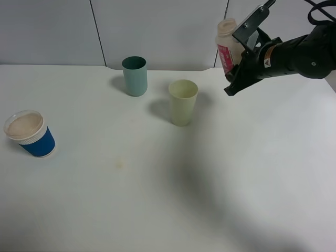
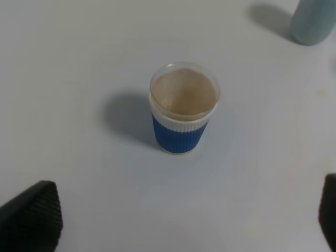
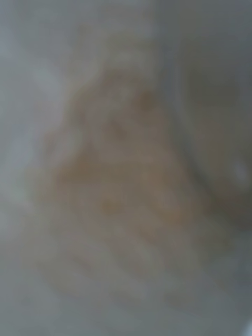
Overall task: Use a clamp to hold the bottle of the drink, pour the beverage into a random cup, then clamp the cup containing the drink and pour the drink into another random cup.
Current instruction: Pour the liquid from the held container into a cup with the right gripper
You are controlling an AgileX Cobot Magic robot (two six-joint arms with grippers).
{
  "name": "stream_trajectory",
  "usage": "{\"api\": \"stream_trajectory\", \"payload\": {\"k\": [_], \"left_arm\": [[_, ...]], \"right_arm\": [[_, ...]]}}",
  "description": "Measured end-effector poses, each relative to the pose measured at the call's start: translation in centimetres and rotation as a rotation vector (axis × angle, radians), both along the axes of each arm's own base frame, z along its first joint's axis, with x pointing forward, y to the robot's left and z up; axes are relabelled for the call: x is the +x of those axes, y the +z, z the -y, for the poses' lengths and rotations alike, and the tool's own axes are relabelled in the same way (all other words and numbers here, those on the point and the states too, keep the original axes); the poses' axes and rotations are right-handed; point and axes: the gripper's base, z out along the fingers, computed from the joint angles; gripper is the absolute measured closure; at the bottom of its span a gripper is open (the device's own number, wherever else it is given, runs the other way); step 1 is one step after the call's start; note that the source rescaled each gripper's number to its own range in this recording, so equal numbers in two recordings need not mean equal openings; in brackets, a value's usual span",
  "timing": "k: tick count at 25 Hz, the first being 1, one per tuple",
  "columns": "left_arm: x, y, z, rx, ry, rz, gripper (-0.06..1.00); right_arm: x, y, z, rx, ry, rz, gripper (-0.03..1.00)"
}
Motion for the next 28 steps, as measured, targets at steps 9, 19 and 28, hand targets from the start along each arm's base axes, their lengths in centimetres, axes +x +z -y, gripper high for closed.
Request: {"api": "stream_trajectory", "payload": {"k": [9, 19, 28], "left_arm": [[0.0, 0.0, 0.0, 0.000, 0.000, 0.000, -0.03], [0.0, 0.0, 0.0, 0.000, 0.000, 0.000, -0.03], [0.0, 0.0, 0.0, 0.000, 0.000, 0.000, -0.03]], "right_arm": [[0.2, 0.4, -0.5, -0.099, 0.125, 0.058, 0.97], [0.2, 0.8, -1.1, -0.098, 0.209, 0.113, 0.97], [0.8, -2.5, -1.9, -0.096, 0.302, 0.074, 0.97]]}}
